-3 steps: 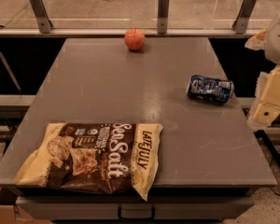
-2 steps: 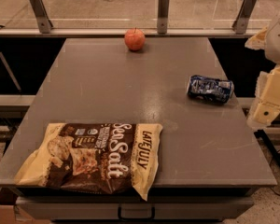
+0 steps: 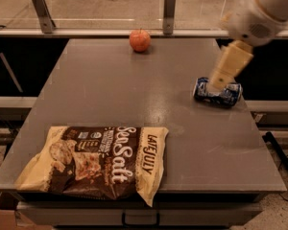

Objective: Pick apple

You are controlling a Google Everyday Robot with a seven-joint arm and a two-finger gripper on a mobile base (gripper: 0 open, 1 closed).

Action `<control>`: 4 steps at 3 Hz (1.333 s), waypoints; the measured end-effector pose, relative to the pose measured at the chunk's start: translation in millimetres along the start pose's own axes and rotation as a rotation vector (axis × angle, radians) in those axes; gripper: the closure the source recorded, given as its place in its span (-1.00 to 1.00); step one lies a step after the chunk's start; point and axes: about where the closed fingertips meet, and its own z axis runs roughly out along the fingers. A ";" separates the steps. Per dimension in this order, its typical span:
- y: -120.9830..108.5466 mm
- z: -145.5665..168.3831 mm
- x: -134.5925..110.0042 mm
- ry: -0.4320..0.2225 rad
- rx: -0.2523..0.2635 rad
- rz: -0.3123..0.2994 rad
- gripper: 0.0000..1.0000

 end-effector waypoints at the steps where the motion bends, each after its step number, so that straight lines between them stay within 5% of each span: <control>1: -49.2 21.7 -62.5 -0.119 0.062 0.024 -1.00; 2: -49.2 21.7 -62.5 -0.119 0.062 0.024 -1.00; 3: -66.4 41.7 -70.3 -0.149 0.081 0.102 -1.00; 4: -106.5 86.3 -88.7 -0.229 0.113 0.249 -1.00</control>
Offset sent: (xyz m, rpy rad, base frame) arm 0.0496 0.0368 0.0117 0.0810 -0.0612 -0.0090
